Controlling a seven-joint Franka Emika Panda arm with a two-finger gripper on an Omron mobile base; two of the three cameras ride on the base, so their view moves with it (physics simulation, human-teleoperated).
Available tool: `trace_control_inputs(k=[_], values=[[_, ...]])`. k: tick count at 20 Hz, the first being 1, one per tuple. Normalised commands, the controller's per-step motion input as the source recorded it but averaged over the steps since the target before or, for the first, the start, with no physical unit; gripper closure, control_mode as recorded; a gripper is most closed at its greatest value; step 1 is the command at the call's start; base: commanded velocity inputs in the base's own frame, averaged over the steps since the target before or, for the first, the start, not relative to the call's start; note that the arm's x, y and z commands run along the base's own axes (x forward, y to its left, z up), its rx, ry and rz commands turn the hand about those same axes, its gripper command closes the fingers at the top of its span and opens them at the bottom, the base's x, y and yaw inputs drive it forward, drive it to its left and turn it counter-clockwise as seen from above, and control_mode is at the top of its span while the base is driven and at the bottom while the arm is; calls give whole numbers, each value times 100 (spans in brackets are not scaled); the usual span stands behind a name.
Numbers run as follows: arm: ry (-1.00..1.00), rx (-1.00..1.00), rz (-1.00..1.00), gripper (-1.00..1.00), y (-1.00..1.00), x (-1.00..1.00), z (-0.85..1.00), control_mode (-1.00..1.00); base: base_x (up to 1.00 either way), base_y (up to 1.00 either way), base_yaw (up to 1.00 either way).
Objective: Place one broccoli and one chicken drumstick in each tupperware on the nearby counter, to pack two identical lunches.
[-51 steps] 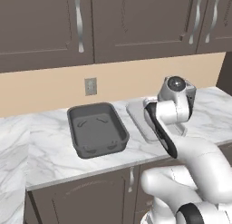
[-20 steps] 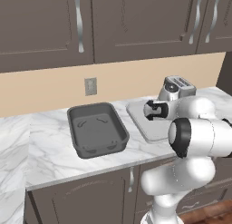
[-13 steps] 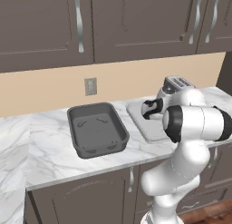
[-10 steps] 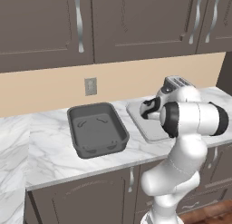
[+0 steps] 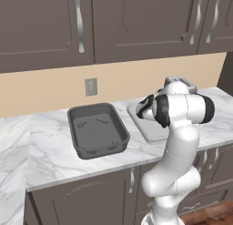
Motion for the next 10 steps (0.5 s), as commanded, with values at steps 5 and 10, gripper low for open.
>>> trace_control_inputs(k=[5,10], values=[[1,0,0,-100,0,33,-6,-100,0,0,0],[0,0,0,-100,-6,-1,28,-100,0,0,0]])
